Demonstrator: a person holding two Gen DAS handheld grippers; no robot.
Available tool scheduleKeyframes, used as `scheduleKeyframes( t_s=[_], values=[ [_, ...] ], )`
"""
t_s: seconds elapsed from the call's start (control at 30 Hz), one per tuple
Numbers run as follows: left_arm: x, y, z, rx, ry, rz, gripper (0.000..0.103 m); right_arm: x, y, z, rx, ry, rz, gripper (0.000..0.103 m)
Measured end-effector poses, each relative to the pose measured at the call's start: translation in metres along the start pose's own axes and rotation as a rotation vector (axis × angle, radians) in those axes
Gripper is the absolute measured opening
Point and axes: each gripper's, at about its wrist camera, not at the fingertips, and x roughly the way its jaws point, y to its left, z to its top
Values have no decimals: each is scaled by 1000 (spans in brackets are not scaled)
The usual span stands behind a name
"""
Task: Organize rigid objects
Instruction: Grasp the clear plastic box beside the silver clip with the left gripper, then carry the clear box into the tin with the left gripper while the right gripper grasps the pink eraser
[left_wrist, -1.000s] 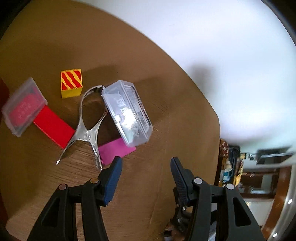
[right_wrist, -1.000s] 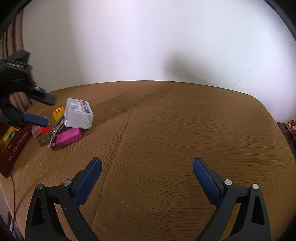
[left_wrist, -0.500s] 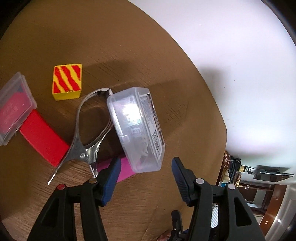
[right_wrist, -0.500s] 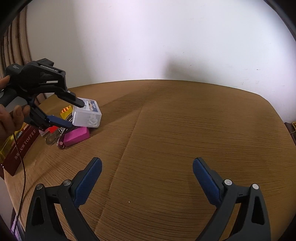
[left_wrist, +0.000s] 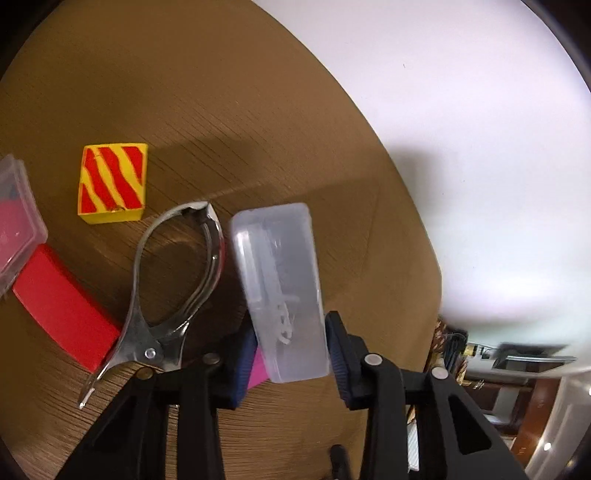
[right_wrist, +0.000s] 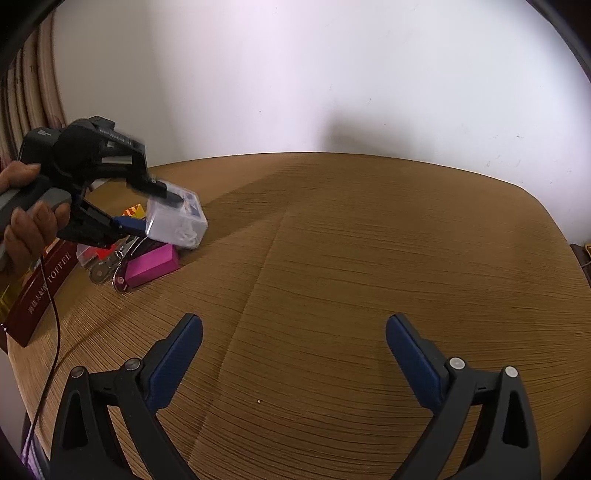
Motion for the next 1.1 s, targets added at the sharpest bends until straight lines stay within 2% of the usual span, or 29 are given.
scheduleKeyframes(
  t_s=[0.13,0.23,0.3,0.47,0.6,0.7,0.73,0.8,0.83,0.93,1.0,1.1],
  values=[
    [1,-15,-4,53,-33,37,35,1,1,0,2,9,-4,99],
    [-3,-17,-5,65,-65,7,35,2,1,0,4,17,-8,99],
    [-12,-20,-12,73,-85,-44,35,3,0,0,7,21,-12,99],
    [-62,-24,-39,146,-173,-106,35,5,1,0,6,29,-10,99],
    [-107,-1,-77,175,-221,-125,35,4,1,-1,3,30,-6,99],
    [-136,27,-103,170,-238,-128,35,-5,4,-1,-28,-7,105,99],
    [-144,36,-110,167,-240,-124,35,-11,11,0,-80,-29,192,99],
    [-157,50,-125,160,-246,-108,35,-18,29,6,-218,-54,261,99],
    [-159,54,-132,158,-240,-99,35,-18,36,9,-274,-53,282,98],
    [-178,78,-146,122,-238,-91,35,-12,70,25,-545,-47,322,96],
    [-186,89,-152,107,-239,-89,35,-4,87,33,-666,-17,347,85],
    [-191,93,-161,81,-247,-88,35,14,108,43,-864,48,383,85]
  ],
)
